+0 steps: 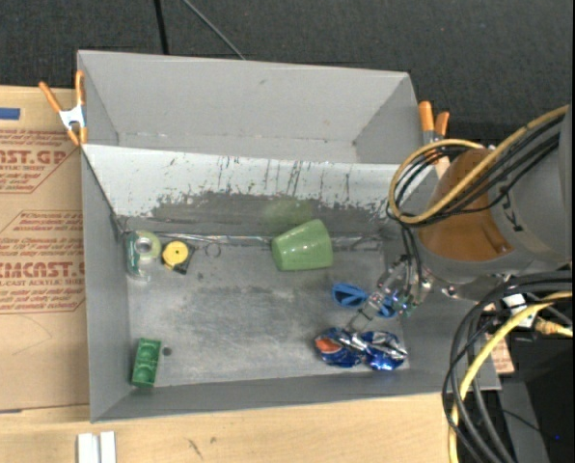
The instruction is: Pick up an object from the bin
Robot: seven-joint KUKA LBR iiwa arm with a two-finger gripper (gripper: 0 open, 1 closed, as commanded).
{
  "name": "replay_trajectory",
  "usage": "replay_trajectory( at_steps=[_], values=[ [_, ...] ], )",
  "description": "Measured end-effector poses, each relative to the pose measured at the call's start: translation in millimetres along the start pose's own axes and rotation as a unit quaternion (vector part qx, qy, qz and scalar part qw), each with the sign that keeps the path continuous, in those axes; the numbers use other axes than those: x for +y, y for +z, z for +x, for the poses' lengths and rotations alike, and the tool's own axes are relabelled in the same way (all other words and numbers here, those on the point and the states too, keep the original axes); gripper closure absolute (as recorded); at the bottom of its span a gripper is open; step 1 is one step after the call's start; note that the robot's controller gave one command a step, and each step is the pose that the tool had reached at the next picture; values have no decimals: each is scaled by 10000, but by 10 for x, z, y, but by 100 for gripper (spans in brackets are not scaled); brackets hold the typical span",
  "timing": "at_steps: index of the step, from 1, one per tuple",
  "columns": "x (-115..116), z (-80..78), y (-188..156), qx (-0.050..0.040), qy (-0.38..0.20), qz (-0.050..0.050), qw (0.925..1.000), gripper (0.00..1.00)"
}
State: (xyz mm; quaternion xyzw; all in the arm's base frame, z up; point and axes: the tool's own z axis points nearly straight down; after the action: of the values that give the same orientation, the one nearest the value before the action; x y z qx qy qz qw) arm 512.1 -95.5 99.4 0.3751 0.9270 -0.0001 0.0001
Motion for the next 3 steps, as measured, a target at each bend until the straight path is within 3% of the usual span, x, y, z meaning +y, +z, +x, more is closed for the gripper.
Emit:
replay_trajectory(
  at_steps=[1,2,3],
  values=[
    [108,-251,307,8,1845,6,9828,0],
    [221,-56,305,9,3106,11,9505,0],
    [214,-64,302,-2,3105,13,9506,100]
  ],
)
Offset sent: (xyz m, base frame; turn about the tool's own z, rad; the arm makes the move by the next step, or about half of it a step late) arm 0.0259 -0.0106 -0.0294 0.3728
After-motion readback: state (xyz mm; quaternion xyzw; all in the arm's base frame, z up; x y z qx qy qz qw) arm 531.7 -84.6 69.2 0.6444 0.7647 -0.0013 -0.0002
